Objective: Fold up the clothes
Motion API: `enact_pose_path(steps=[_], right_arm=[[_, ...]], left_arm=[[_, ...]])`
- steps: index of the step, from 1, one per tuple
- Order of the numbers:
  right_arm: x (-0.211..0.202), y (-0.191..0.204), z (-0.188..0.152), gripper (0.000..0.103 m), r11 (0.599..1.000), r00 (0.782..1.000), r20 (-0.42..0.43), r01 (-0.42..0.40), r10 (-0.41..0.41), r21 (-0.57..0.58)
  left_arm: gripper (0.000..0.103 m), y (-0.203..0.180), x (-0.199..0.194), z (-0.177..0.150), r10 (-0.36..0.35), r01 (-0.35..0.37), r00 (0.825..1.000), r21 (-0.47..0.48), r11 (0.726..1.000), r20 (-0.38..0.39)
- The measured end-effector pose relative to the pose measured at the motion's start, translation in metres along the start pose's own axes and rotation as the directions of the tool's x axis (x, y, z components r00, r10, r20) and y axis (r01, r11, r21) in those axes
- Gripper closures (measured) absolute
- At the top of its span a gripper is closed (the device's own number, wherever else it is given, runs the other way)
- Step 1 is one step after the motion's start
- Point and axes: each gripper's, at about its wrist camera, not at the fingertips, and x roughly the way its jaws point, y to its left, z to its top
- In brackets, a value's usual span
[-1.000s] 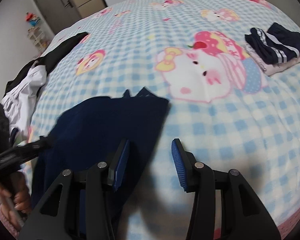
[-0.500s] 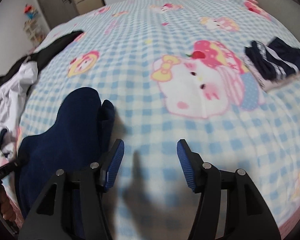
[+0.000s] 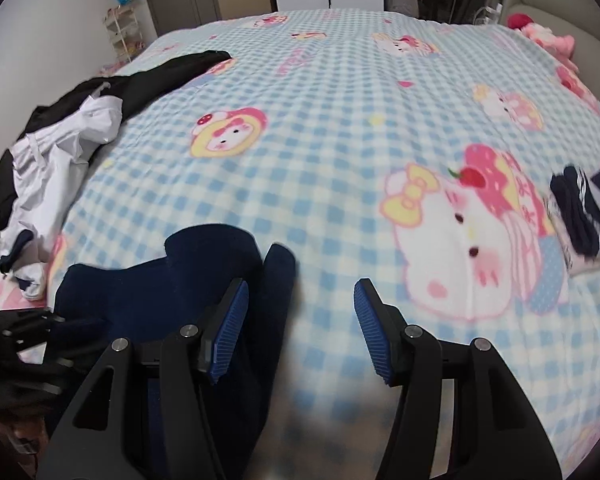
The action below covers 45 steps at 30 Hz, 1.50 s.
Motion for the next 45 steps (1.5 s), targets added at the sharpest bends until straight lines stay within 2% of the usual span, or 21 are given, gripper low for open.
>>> enact_pose_path(steps=[2,3,6,8,11,16,20,24,26,28,29,30,31,33,34,36,38,40,43,45], right_arm=[[0.013,-0.001,0.009,0.046,1.000,0.999,-0.032,0.017,-0.018,-0.024],[0.024,-0.002,0.012,0.046,0.999,0.997,-0.073,-0.001,-0.001,-0.035],[0.038,0.009,0.011,0.047,0.988,0.980,-0.160,-0.133,0.120,-0.077],[0.040,0.022,0.006,0.048,0.978,0.974,-0.174,-0.167,0.144,-0.126],[0.051,0.029,0.000,0.048,0.983,0.978,-0.193,-0.105,0.075,-0.152],[0.055,0.020,-0.005,0.049,0.989,0.980,-0.196,0.013,-0.041,-0.145],[0.050,0.008,-0.014,0.050,0.977,0.973,-0.191,0.090,-0.128,-0.195],[0.039,-0.013,-0.020,0.050,0.965,0.963,-0.160,0.186,-0.216,-0.183],[0.032,-0.021,-0.021,0.050,0.970,0.968,-0.138,0.191,-0.211,-0.148],[0.021,-0.025,-0.020,0.058,0.973,0.974,-0.082,0.203,-0.213,-0.108],[0.013,-0.030,-0.020,0.064,0.972,0.974,-0.040,0.220,-0.224,-0.077],[0.004,-0.036,-0.019,0.064,0.970,0.971,0.009,0.241,-0.241,-0.038],[-0.004,-0.043,-0.018,0.063,0.974,0.974,0.039,0.225,-0.225,0.004],[-0.010,-0.051,-0.014,0.062,0.993,0.994,0.047,0.095,-0.098,0.066],[-0.010,-0.049,-0.010,0.062,0.997,0.998,0.040,0.049,-0.052,0.062],[-0.003,-0.030,-0.006,0.053,0.999,0.999,0.011,0.031,-0.031,-0.007],[0.013,-0.013,-0.009,0.049,0.996,0.998,-0.043,0.049,-0.052,-0.068],[0.035,-0.013,-0.019,0.049,0.998,0.993,-0.117,0.029,-0.034,-0.048],[0.046,-0.020,-0.023,0.048,0.999,0.990,-0.140,-0.016,0.020,0.028],[0.041,-0.019,-0.022,0.073,0.998,0.990,-0.126,-0.053,0.058,0.046]], left_arm=[[0.070,-0.001,0.004,0.005,0.014,-0.014,1.000,0.010,1.000,0.000],[0.070,-0.002,0.007,0.007,0.020,-0.020,1.000,0.017,1.000,0.000],[0.070,-0.002,0.011,0.005,0.021,-0.021,1.000,0.008,1.000,0.008],[0.069,-0.002,0.012,0.005,0.024,-0.024,1.000,0.006,1.000,0.016],[0.069,0.005,0.012,0.004,0.032,-0.032,0.999,0.013,0.999,0.015],[0.069,0.011,0.015,0.004,0.003,-0.003,1.000,-0.015,1.000,0.020],[0.069,0.013,0.015,0.003,-0.001,0.001,1.000,-0.018,1.000,0.017],[0.069,0.015,0.007,0.005,0.001,0.001,0.999,-0.034,0.999,0.041],[0.069,0.018,-0.009,0.005,0.037,-0.033,0.996,-0.048,0.998,0.081],[0.067,0.024,-0.034,0.002,0.115,-0.109,0.983,-0.052,0.993,0.141],[0.060,0.030,-0.045,-0.002,0.143,-0.134,0.977,-0.068,0.989,0.157],[0.056,0.038,-0.051,-0.005,0.142,-0.129,0.977,-0.091,0.987,0.156],[0.056,0.048,-0.055,-0.008,0.130,-0.112,0.980,-0.126,0.986,0.148],[0.056,0.075,-0.055,-0.015,0.103,-0.075,0.988,-0.224,0.972,0.118],[0.056,0.084,-0.052,-0.016,0.108,-0.079,0.989,-0.263,0.962,0.098],[0.055,0.100,-0.039,-0.017,0.066,-0.045,0.996,-0.324,0.945,0.055],[0.052,0.105,-0.032,-0.016,-0.008,0.029,0.998,-0.353,0.935,0.061],[0.053,0.103,-0.025,-0.015,-0.073,0.095,0.994,-0.350,0.932,0.077],[0.070,0.099,-0.017,-0.011,-0.050,0.071,0.996,-0.319,0.945,0.074],[0.089,0.095,-0.020,-0.007,-0.057,0.088,0.993,-0.304,0.949,0.107]])
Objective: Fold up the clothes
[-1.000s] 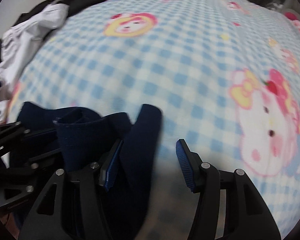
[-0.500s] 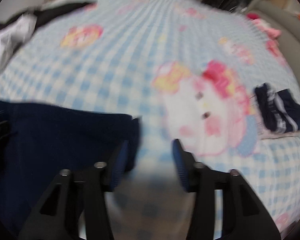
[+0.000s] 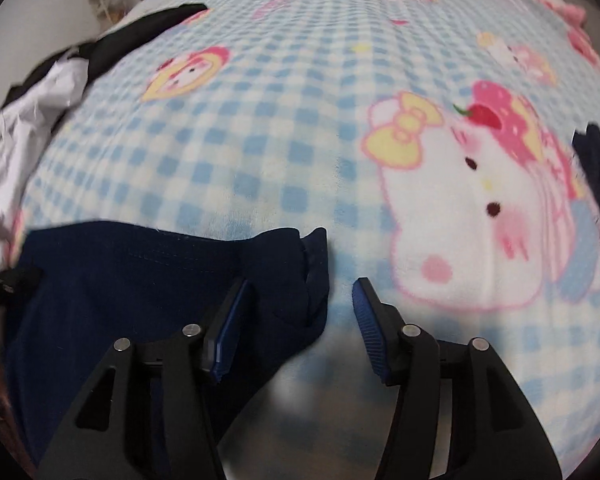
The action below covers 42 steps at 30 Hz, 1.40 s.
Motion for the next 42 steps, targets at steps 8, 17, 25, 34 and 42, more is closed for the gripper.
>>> enact_pose_path(steps=[8,17,25,34,42], right_arm=[[-0.047,-0.017,0.010,0.090,0.994,0.982,0.188,-0.051,0.032,0.098],[0.002,-0.039,0.033,0.080,0.992,0.991,0.109,0.067,-0.079,0.107],[-0.073,0.002,-0.004,0.071,0.998,0.983,0.182,-0.010,-0.002,0.063],[-0.105,0.070,-0.114,0.071,0.982,0.978,0.093,-0.180,0.185,-0.059],[-0.087,0.057,-0.139,0.081,1.000,0.999,0.052,0.008,-0.006,-0.020]], left_arm=[[0.083,-0.017,0.005,0.033,0.004,-0.010,0.997,0.072,0.997,0.081],[0.053,-0.007,0.003,0.008,-0.005,0.006,0.999,0.022,1.000,-0.038],[0.066,-0.012,-0.036,-0.039,-0.032,0.027,0.995,-0.053,0.998,-0.090],[0.087,-0.019,-0.056,-0.110,-0.210,0.196,0.973,-0.141,0.970,-0.093],[0.088,-0.037,-0.043,-0.113,-0.240,0.229,0.965,-0.102,0.968,-0.102]])
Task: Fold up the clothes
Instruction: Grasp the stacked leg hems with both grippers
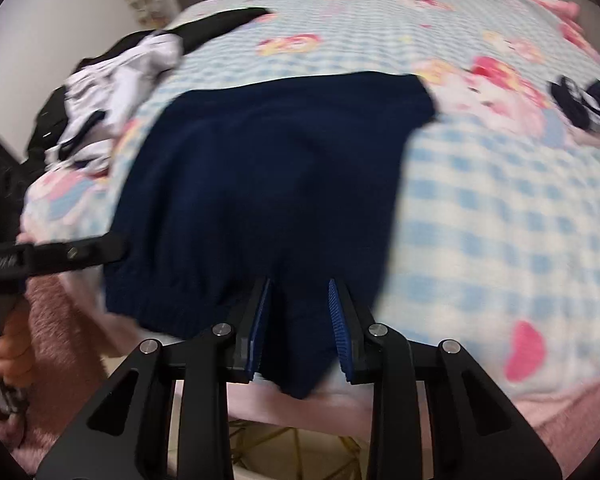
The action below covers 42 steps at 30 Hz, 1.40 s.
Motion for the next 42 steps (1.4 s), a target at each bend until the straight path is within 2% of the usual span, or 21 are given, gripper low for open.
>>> enact_pose_path(steps=[2,4,7,9,11,13,15,18,20,22,23,26,29,32,36,39,41,42], right_arm=[[-0.002,-0.009,-0.002,0.080,0.999,0.999,-0.006,0.053,-0.053,0.004],[-0.005,-0.022,-0.006,0.078,0.998,1.000,-0.012,-0.009,0.010,0.061],[-0.016,-0.032,-0.007,0.077,0.990,0.995,0.023,-0.096,0.094,0.108],[-0.021,-0.032,-0.002,0.063,0.988,0.992,0.047,-0.125,0.121,0.093],[-0.020,-0.031,0.006,0.057,0.989,0.990,0.052,-0.131,0.127,0.069],[-0.013,-0.033,0.021,0.056,0.993,0.993,0.051,-0.110,0.108,0.050],[0.001,-0.042,0.037,0.056,0.991,0.993,0.037,-0.115,0.113,0.073],[0.032,-0.060,0.064,0.055,0.977,0.988,-0.002,-0.155,0.157,0.150],[0.046,-0.059,0.071,0.056,0.969,0.980,-0.023,-0.193,0.199,0.151],[0.056,-0.057,0.076,0.086,0.962,0.970,-0.043,-0.232,0.240,0.140],[0.057,-0.054,0.076,0.093,0.962,0.968,-0.045,-0.241,0.249,0.124],[0.049,-0.054,0.074,0.094,0.979,0.982,-0.018,-0.186,0.189,0.086],[0.045,-0.065,0.066,0.096,0.988,0.993,0.014,-0.116,0.115,0.103],[0.042,-0.081,0.056,0.098,0.975,0.990,0.046,-0.139,0.133,0.175],[0.019,-0.075,0.059,0.087,0.976,0.987,0.116,-0.130,0.110,0.176],[-0.010,-0.059,0.057,0.081,0.981,0.972,0.196,-0.152,0.127,0.117],[-0.015,-0.041,0.054,0.079,0.979,0.965,0.187,-0.195,0.182,0.055],[-0.013,-0.031,0.052,0.078,0.980,0.967,0.164,-0.199,0.192,0.028]], left_arm=[[0.088,-0.001,0.006,0.002,0.032,-0.032,0.999,0.004,0.999,-0.014],[0.085,0.001,0.001,0.003,0.018,-0.018,1.000,-0.018,1.000,0.002],[0.079,0.011,-0.012,0.004,-0.013,0.016,0.999,-0.052,0.999,0.047],[0.077,0.020,-0.018,0.006,-0.013,0.020,0.997,-0.084,0.996,0.075],[0.077,0.026,-0.020,0.011,-0.034,0.044,0.995,-0.111,0.993,0.096],[0.076,0.029,-0.020,0.023,-0.054,0.067,0.992,-0.117,0.991,0.111],[0.065,0.030,-0.019,0.037,-0.064,0.078,0.990,-0.115,0.990,0.123],[0.067,0.032,-0.004,0.061,-0.018,0.031,0.993,-0.106,0.994,0.119],[0.067,0.033,0.008,0.067,-0.018,0.027,0.995,-0.100,0.995,0.098],[0.067,0.033,0.018,0.066,-0.008,0.016,0.996,-0.087,0.996,0.093],[0.065,0.033,0.020,0.063,-0.003,0.012,0.995,-0.084,0.996,0.104],[0.065,0.038,0.020,0.061,-0.028,0.041,0.992,-0.112,0.993,0.121],[0.065,0.043,0.020,0.063,-0.064,0.078,0.991,-0.122,0.989,0.117],[0.064,0.047,0.019,0.062,-0.077,0.091,0.990,-0.125,0.988,0.116],[0.067,0.033,0.008,0.060,-0.032,0.043,0.985,-0.065,0.997,0.169],[0.067,0.003,-0.010,0.054,0.035,-0.054,0.960,0.062,0.997,0.277],[0.067,-0.017,-0.016,0.047,0.027,-0.079,0.951,0.157,0.984,0.308],[0.067,-0.025,-0.013,0.043,0.010,-0.070,0.957,0.196,0.978,0.291]])
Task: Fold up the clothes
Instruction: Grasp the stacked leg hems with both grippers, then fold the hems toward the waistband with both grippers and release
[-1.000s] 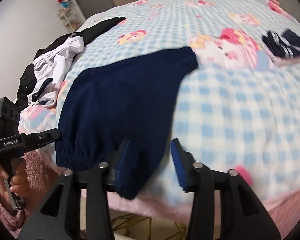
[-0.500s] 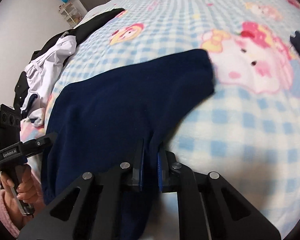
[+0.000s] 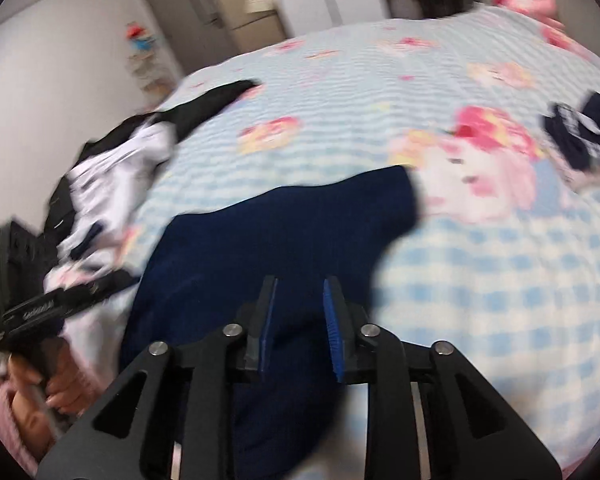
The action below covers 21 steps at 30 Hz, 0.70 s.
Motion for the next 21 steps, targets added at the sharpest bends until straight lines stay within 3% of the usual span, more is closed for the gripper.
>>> enact_pose_path(steps=[2,4,7,10,13,16,17,19,21], right_arm=[[0.016,0.008,-0.011,0.078,1.000,0.998,-0.060,0.012,-0.013,-0.020],[0.031,0.010,-0.022,0.078,0.999,0.993,-0.113,0.026,-0.029,-0.026],[0.036,0.001,-0.037,0.081,0.998,0.991,-0.131,0.036,-0.042,-0.048],[0.025,-0.012,-0.048,0.087,0.991,0.988,-0.127,0.076,-0.090,-0.107],[0.009,-0.028,-0.048,0.091,0.998,0.993,-0.104,0.046,-0.050,-0.038],[-0.003,-0.028,-0.041,0.084,0.999,0.996,-0.066,0.054,-0.054,0.000],[-0.005,-0.023,-0.039,0.079,0.999,0.997,-0.057,0.045,-0.046,-0.005],[-0.007,-0.010,-0.034,0.076,0.999,0.999,-0.045,0.017,-0.018,-0.034],[0.001,0.005,-0.034,0.073,0.997,0.998,-0.063,-0.031,0.027,-0.065]], left_arm=[[0.066,-0.009,0.015,-0.008,0.034,-0.031,0.996,0.048,0.998,-0.082],[0.067,-0.012,0.034,-0.018,0.102,-0.088,0.979,0.082,0.993,-0.178],[0.073,-0.001,0.044,-0.027,0.158,-0.143,0.954,0.073,0.987,-0.254],[0.073,0.005,0.032,-0.023,0.120,-0.114,0.962,0.038,0.993,-0.246],[0.074,-0.001,0.028,-0.024,0.104,-0.097,0.969,0.041,0.994,-0.223],[0.068,-0.015,0.020,-0.020,0.045,-0.034,0.985,0.063,0.997,-0.168],[0.062,-0.020,0.020,-0.020,0.034,-0.022,0.986,0.074,0.997,-0.163],[0.058,-0.027,0.027,-0.023,0.046,-0.027,0.982,0.103,0.994,-0.183],[0.058,-0.030,0.040,-0.031,0.127,-0.095,0.965,0.147,0.985,-0.229]])
